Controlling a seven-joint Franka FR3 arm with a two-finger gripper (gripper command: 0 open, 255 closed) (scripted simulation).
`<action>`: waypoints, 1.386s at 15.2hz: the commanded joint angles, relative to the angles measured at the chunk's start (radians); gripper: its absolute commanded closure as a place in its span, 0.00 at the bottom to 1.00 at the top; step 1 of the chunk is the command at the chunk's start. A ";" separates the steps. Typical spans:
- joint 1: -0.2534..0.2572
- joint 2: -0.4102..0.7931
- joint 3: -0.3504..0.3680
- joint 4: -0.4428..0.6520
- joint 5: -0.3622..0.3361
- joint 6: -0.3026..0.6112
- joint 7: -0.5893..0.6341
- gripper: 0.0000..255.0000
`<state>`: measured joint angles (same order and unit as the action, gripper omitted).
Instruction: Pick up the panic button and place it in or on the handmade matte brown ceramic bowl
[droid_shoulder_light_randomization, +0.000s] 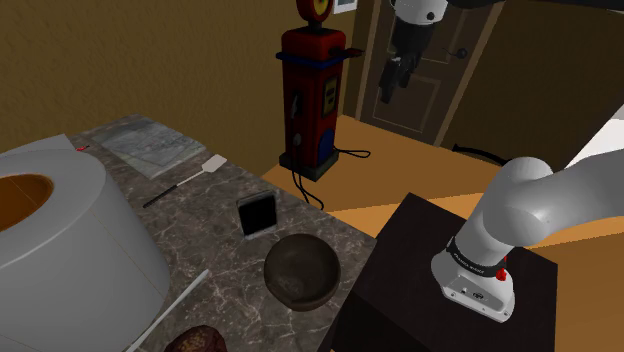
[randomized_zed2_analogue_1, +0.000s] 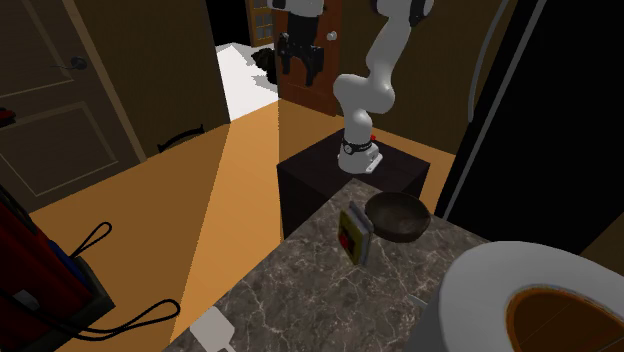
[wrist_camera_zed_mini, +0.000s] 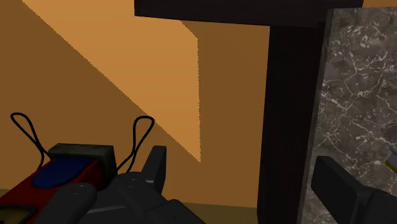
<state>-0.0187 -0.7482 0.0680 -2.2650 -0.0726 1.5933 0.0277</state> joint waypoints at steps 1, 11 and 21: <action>0.000 0.000 0.000 0.000 0.000 0.000 0.000 0.00; 0.087 0.218 0.154 0.035 0.027 0.162 0.038 0.00; 0.154 0.478 0.313 0.137 -0.020 0.286 0.097 0.00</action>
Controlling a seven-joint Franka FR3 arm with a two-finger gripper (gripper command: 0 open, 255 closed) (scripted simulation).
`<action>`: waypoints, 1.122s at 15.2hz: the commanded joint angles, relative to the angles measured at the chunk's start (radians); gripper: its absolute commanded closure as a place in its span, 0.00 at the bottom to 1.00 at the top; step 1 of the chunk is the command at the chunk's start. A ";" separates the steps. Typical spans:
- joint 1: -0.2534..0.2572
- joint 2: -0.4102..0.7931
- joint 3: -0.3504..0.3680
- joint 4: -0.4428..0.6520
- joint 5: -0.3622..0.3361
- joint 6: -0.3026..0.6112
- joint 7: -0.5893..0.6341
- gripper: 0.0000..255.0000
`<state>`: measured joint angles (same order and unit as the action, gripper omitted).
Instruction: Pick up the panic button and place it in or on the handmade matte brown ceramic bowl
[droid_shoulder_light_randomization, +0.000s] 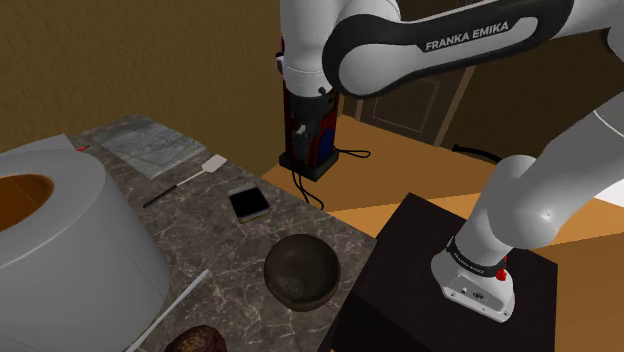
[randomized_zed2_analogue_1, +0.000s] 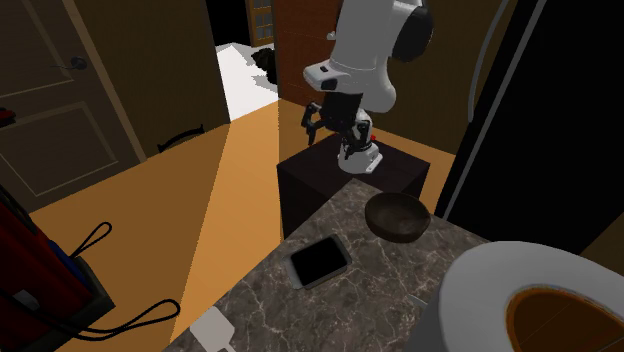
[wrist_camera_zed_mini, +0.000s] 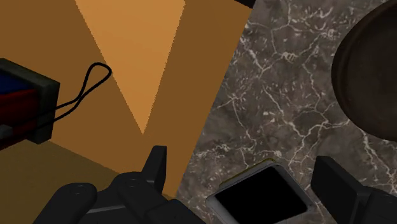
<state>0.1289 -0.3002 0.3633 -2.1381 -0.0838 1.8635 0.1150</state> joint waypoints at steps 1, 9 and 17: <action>0.013 0.059 0.033 0.023 -0.019 0.026 0.017 0.00; 0.063 0.260 0.126 0.118 -0.115 0.084 0.081 0.00; 0.057 0.285 0.120 0.056 -0.136 0.167 0.095 0.00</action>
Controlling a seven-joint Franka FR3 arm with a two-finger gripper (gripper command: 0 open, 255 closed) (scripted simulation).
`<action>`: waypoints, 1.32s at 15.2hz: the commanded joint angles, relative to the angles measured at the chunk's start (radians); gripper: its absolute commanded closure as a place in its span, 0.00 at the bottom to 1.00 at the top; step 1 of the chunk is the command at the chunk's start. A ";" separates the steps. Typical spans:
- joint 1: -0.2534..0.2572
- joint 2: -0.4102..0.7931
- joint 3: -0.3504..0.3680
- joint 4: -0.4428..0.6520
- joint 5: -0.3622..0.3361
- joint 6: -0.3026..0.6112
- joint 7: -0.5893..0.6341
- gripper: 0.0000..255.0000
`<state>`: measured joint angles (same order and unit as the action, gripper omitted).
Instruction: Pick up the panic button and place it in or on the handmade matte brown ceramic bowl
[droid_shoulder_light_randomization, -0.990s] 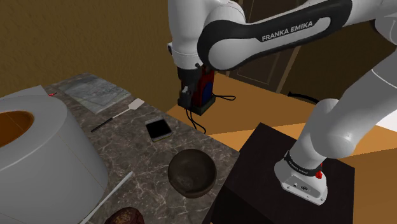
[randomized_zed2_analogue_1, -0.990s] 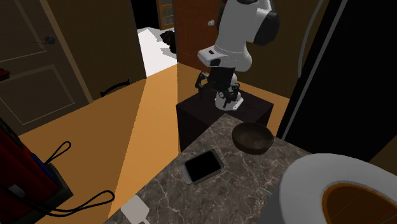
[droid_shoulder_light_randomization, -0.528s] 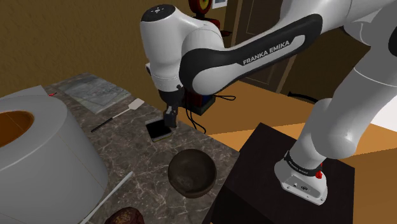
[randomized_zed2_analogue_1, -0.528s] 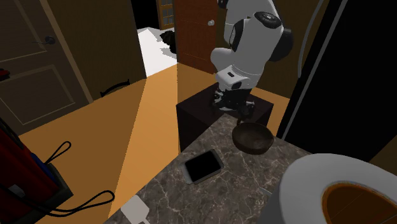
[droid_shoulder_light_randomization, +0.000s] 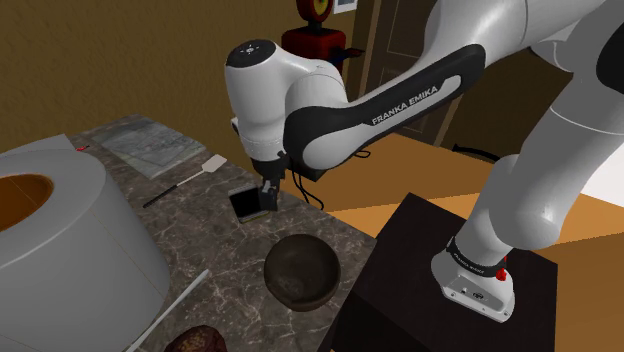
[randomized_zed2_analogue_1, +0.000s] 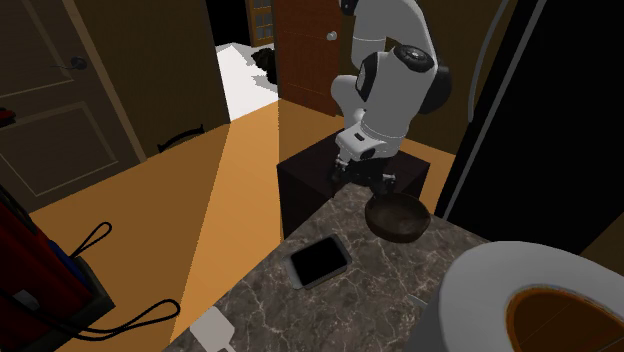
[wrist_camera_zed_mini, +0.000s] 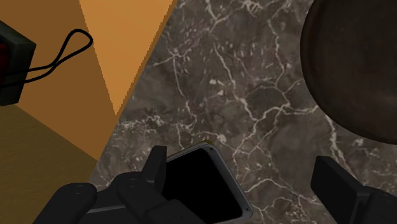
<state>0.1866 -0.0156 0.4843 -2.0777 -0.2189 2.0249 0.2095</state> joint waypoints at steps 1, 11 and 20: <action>-0.001 0.001 -0.001 -0.004 -0.001 0.006 0.000 0.00; -0.001 0.001 -0.001 -0.004 -0.001 0.006 0.000 1.00; -0.080 -0.014 -0.092 -0.072 0.328 0.183 -0.033 0.00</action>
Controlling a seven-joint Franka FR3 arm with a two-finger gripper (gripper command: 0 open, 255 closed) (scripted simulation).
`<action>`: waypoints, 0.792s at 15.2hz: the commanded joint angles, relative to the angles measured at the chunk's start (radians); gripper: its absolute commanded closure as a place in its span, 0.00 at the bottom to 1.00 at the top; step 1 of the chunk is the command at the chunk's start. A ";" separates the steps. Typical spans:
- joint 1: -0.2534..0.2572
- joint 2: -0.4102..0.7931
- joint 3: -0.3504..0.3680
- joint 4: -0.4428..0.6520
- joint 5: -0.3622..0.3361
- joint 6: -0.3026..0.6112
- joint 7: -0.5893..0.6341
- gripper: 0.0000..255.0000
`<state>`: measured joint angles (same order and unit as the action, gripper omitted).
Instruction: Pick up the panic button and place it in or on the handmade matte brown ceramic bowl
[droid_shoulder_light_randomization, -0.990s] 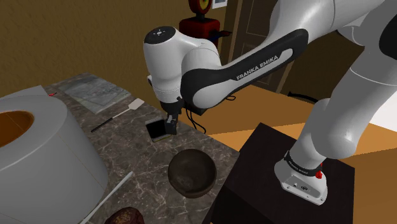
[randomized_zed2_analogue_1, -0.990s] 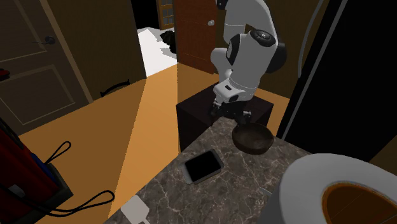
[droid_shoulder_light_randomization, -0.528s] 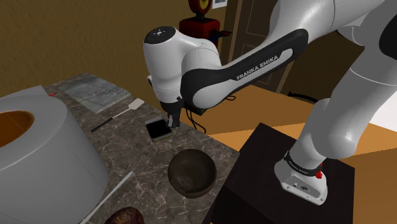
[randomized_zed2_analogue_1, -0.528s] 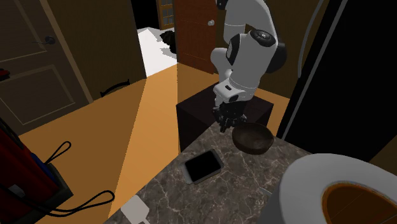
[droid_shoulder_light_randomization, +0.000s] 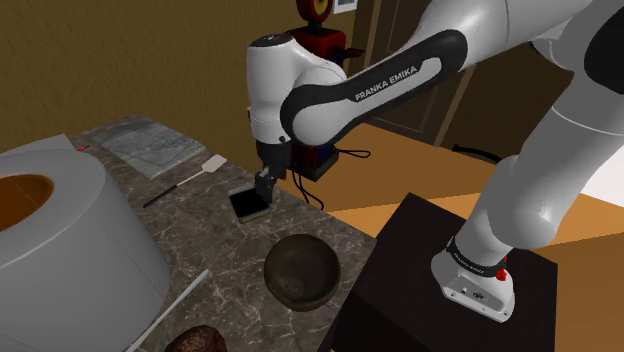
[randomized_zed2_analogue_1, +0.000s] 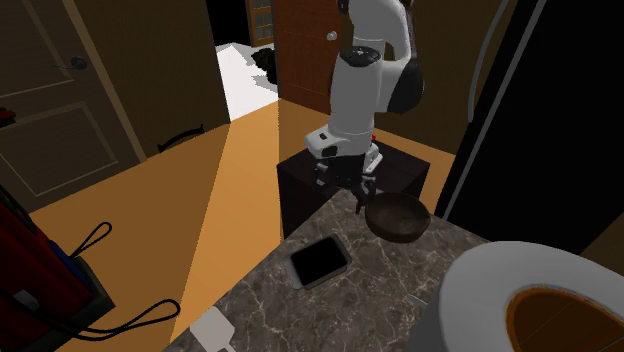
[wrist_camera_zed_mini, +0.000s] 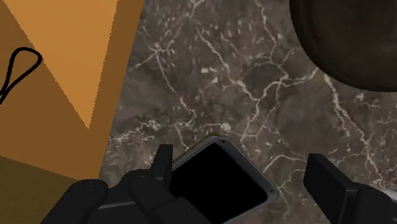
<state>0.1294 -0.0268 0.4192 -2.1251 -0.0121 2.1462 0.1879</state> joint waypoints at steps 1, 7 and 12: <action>-0.044 -0.004 -0.055 -0.056 0.248 0.119 -0.040 0.00; -0.134 0.062 -0.168 -0.235 1.247 0.312 -0.445 0.00; -0.121 0.116 -0.148 -0.211 1.294 0.352 -0.475 0.00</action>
<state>0.0058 0.0776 0.2678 -2.3420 1.2670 2.4892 -0.2800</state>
